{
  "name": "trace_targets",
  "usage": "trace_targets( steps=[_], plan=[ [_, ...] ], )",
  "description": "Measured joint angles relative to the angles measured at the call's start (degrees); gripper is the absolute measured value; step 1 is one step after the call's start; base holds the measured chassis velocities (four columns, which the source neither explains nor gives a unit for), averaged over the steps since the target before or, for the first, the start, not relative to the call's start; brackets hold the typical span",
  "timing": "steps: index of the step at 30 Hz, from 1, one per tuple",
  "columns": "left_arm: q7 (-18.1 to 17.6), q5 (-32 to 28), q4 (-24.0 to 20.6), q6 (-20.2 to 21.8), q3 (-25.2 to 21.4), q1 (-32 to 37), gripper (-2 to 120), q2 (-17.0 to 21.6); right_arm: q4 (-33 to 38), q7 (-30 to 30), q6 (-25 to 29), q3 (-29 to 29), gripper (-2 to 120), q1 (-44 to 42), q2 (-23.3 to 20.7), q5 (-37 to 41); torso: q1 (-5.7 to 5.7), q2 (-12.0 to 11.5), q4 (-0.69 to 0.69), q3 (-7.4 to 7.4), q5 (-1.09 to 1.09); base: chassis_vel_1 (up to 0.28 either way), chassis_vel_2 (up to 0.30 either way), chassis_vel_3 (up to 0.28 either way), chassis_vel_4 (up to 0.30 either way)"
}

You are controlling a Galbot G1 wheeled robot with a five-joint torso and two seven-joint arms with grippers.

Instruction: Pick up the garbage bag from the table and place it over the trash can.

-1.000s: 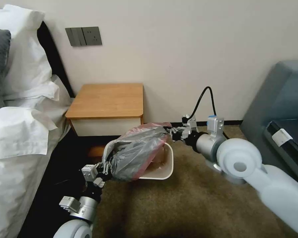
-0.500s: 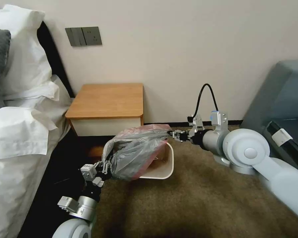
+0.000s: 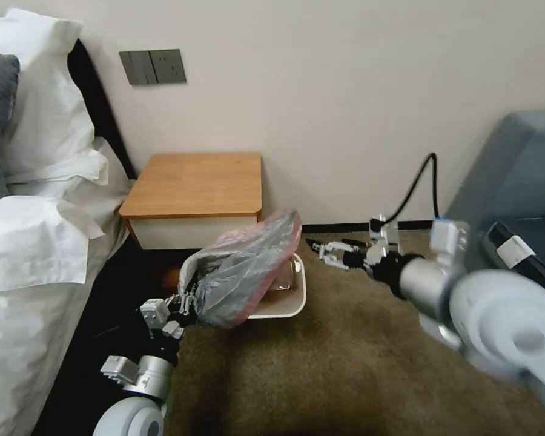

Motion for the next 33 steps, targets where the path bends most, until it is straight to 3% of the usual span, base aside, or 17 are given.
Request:
trace_targets(
  steps=[4,9,15,26,33],
  plan=[
    [-0.30,0.91,-0.58,0.39,0.04,0.01,7,-0.15,0.31,-1.56,1.00,-2.20,100,-4.84,3.45,0.02,0.00,0.00,0.00,0.00,0.00,0.000,0.000,0.000,0.000],
    [-0.35,2.07,-0.86,0.43,0.37,0.09,7,-0.54,0.27,-1.08,1.43,-4.97,100,-4.76,8.47,0.87,0.00,0.00,0.01,0.00,0.01,0.000,0.000,0.000,0.000],
    [-0.57,3.43,-1.52,0.81,1.18,0.06,7,-1.06,-0.90,5.28,3.50,-10.86,100,-1.51,15.82,1.00,0.00,0.00,0.01,0.00,0.00,0.000,0.000,0.000,0.000],
    [-0.75,3.73,-2.19,1.48,1.33,-0.18,7,-1.63,-5.83,11.53,6.10,-16.40,100,1.23,20.71,0.12,0.00,0.00,0.01,0.01,0.00,0.000,0.000,0.000,0.000],
    [-0.79,3.34,-2.55,1.81,1.39,-0.33,7,-1.72,-8.37,9.57,6.97,-18.27,100,2.03,21.73,-2.33,0.00,0.00,0.01,0.01,0.00,0.000,0.000,0.000,0.000]
  ],
)
